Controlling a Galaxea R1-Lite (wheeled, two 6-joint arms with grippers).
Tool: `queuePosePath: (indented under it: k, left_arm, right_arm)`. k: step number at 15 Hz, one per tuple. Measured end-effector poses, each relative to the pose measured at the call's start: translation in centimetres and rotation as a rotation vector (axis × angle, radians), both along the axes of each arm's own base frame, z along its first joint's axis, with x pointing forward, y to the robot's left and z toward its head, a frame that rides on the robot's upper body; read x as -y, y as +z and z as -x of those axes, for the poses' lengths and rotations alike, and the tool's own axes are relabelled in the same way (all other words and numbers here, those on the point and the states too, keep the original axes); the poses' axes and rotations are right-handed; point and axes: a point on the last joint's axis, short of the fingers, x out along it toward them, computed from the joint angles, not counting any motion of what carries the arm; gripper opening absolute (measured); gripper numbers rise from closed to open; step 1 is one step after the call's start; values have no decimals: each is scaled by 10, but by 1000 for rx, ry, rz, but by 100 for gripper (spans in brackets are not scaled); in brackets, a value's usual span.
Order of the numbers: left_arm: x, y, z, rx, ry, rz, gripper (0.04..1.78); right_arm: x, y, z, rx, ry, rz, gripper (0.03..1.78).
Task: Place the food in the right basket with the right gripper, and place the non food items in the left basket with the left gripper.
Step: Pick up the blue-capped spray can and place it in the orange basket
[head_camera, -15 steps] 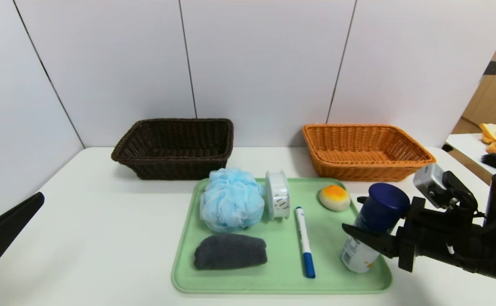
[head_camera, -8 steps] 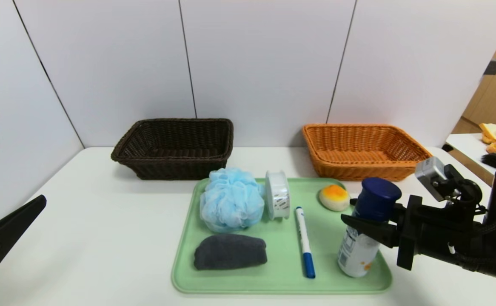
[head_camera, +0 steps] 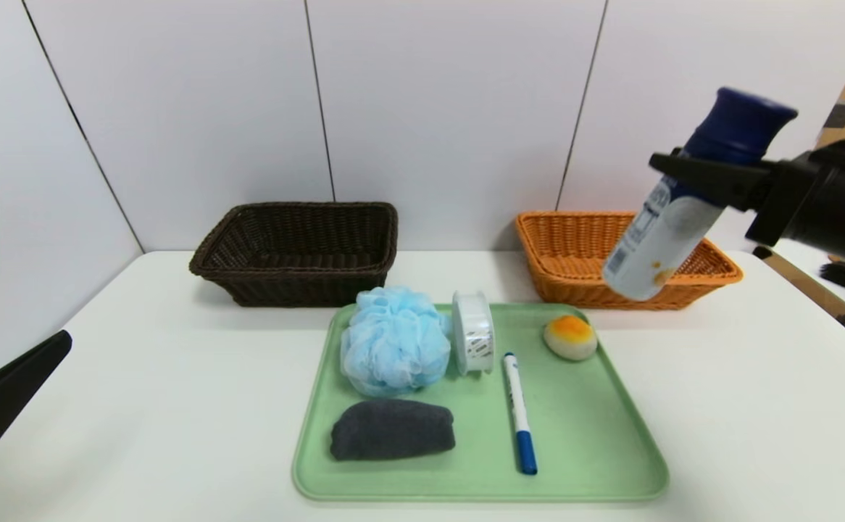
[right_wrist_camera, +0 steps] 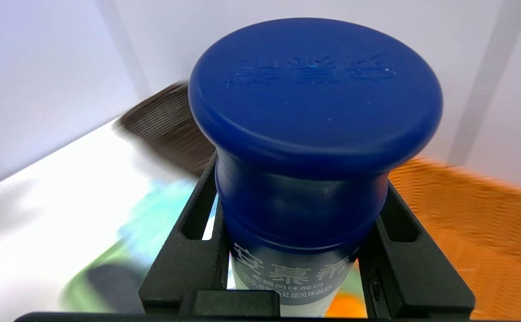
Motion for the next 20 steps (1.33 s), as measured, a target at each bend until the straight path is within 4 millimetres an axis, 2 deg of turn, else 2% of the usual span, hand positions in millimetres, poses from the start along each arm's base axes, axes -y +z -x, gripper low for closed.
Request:
queuePosePath:
  k: [2, 4, 6, 8, 12, 14, 17, 20]
  left_arm:
    - [0, 2, 1, 9, 0, 2, 169]
    - [0, 2, 2, 12, 6, 3, 169]
    - [0, 2, 2, 14, 18, 3, 169]
    - [-1, 3, 2, 17, 23, 4, 169]
    - [-1, 2, 2, 16, 24, 5, 169]
    - [-1, 2, 2, 16, 24, 4, 169]
    - [-1, 2, 2, 16, 24, 5, 169]
    - [-1, 2, 2, 16, 24, 6, 169]
  right_arm:
    - [24, 13, -23, 1, -126, 10, 77]
    - [44, 12, -48, -15, -217, 45, 77]
    - [60, 4, -77, -36, -306, 82, 77]
    - [68, -13, -104, -74, -379, 121, 77]
    - [67, -52, -152, -161, -437, 159, 77]
    - [65, -62, -172, -172, -447, 166, 77]
    - [64, -76, -192, -187, -453, 190, 77]
    - [65, -92, -202, -209, -478, 216, 77]
